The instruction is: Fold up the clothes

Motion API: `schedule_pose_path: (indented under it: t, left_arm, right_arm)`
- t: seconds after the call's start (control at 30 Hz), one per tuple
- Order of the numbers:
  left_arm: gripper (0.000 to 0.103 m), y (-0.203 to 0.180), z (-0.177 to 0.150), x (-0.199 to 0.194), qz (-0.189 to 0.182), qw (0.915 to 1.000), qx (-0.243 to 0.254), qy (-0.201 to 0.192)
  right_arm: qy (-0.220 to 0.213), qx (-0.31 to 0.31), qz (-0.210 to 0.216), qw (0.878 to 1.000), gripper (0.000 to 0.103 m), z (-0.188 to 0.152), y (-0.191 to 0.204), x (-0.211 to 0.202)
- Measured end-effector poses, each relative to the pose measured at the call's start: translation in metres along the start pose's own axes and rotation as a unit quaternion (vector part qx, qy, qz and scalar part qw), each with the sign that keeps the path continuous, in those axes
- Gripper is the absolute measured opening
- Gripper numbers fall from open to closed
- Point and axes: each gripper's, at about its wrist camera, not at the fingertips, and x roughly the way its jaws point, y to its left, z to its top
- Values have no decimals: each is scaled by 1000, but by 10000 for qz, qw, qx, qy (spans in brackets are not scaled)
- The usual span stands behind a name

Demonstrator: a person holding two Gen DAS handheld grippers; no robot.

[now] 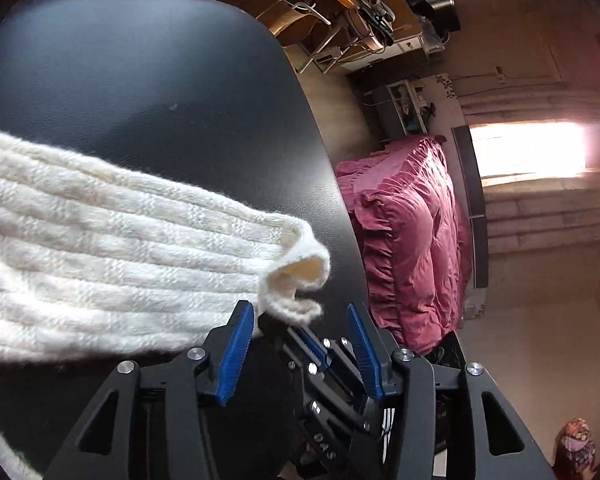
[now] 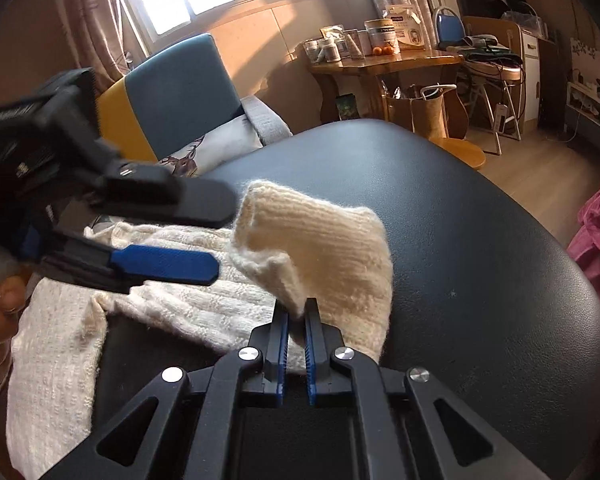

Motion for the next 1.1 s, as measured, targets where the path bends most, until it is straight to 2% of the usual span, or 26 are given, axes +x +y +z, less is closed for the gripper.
schedule_pose_path:
  t: [0.07,0.13,0.17,0.2,0.23,0.3,0.37,0.43,0.47,0.5,0.57,0.6,0.67,0.73,0.8,0.9,1.03,1.1]
  left_arm:
    - [50,-8,6,12,265,9995,182,29]
    - [42,-15,9,22,462,9979,428,131]
    - [19,-18,9,27,673,9959,594,140]
    - [8,-20,8,29,898,9933,719,124]
    - [7,-22,7,32,1122,9901,841,107]
    - [6,-26,5,27,1282,9865,1016,-43]
    - [6,-29,7,6,1226,9869,998,-327]
    - [6,-31,11,-21,1090,9874,958,-633]
    - [6,-32,14,-38,982,9876,929,-797]
    - [6,-35,18,-57,894,9872,908,-960]
    - [6,-42,26,-96,788,9842,935,-1278]
    - [6,-44,28,-117,762,9820,945,-1446]
    - [6,-45,31,-161,689,9781,962,-1715]
    - [6,-45,31,-196,705,9729,988,-1967]
    - [6,-39,28,-229,787,9674,995,-2194]
    - [6,-25,17,-270,723,9629,898,-2440]
    - [6,-8,-7,-309,620,9561,836,-2740]
    - [6,1,-19,-325,571,9530,796,-2868]
  right_arm:
    - [-16,-134,11,9999,6,-2,5,-3]
    - [-34,-211,8,9998,6,-3,7,-5]
    - [-53,-210,15,9998,6,-4,7,-7]
    - [-63,-205,11,9998,6,-4,7,-7]
    - [-72,-179,-7,9998,6,-4,7,-8]
    - [-114,-21,13,9999,11,-4,3,-10]
    - [-244,384,221,9987,27,-4,-5,-16]
    - [-468,1019,596,9919,28,-5,-17,-27]
    - [-532,1459,908,9837,31,-7,-26,-29]
    - [-559,1960,1239,9711,35,-11,-35,-30]
    - [-551,2789,1833,9411,51,-24,-44,-24]
    - [-545,3156,2110,9235,55,-32,-47,-20]
    - [-528,3867,2649,8818,76,-46,-52,-12]
    - [-550,4358,3201,8394,88,-57,-45,-2]
    - [-612,4669,3640,8036,90,-62,-32,8]
    - [-611,5070,4167,7521,98,-63,-6,28]
    - [-520,5595,4649,6842,99,-62,34,65]
    - [-443,5837,4746,6573,99,-63,54,85]
